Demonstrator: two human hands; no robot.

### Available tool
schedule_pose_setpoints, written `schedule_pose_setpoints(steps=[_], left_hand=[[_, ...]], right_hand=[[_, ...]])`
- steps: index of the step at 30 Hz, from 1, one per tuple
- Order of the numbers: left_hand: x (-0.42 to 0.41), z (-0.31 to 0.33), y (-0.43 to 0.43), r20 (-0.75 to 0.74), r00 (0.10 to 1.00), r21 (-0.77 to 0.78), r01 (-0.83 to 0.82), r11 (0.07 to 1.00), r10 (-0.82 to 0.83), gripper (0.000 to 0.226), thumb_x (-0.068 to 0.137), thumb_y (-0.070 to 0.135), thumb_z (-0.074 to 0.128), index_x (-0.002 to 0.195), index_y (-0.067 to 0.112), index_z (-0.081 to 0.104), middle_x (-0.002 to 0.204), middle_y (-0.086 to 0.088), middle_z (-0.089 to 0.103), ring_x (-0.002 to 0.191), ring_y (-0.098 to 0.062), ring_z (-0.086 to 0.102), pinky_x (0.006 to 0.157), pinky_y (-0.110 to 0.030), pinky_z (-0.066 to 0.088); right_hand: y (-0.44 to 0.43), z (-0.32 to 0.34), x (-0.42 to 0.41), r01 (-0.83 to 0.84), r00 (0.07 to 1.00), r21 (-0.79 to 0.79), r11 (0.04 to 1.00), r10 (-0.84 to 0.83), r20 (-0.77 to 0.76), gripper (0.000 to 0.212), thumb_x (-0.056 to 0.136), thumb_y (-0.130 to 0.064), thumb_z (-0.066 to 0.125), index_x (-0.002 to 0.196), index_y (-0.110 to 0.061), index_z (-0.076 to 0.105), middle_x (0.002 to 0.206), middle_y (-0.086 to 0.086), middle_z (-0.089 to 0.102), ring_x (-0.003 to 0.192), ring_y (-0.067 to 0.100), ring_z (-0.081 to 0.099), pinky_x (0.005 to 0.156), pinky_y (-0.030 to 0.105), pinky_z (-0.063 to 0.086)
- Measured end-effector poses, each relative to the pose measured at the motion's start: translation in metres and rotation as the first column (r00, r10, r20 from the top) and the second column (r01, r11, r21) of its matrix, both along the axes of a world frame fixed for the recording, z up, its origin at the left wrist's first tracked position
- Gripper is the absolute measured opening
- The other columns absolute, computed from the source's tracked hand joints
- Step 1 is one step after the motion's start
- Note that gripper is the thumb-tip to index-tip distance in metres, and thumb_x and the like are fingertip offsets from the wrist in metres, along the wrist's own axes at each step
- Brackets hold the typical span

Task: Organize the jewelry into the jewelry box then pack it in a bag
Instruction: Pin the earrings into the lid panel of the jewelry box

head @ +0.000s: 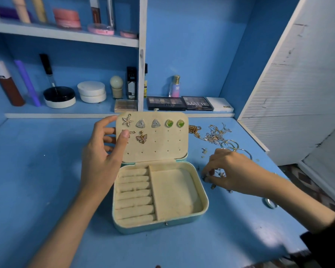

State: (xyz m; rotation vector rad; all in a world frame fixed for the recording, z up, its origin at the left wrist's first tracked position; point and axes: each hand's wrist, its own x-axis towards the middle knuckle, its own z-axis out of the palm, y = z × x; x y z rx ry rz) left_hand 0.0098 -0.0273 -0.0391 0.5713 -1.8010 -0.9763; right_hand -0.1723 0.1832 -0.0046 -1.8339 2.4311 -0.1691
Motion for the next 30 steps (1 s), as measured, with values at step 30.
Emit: schedule_pose_setpoints(steps=[30], left_hand=[[0.001,0.004,0.003,-0.008,1.000,-0.022,0.015,1.000,-0.015,0.025,0.091,0.027,0.057,0.115,0.028,0.050,0.092,0.019,0.058,0.078,0.008,0.056,0.064,-0.006,0.041]], right_hand=[[-0.011,0.024,0.002,0.169,0.884,-0.124,0.978,-0.095,0.457,0.008,0.078,-0.021,0.075,0.079,-0.029,0.071,0.073,-0.004,0.070,0.059,0.010,0.055,0.060,0.023,0.046]])
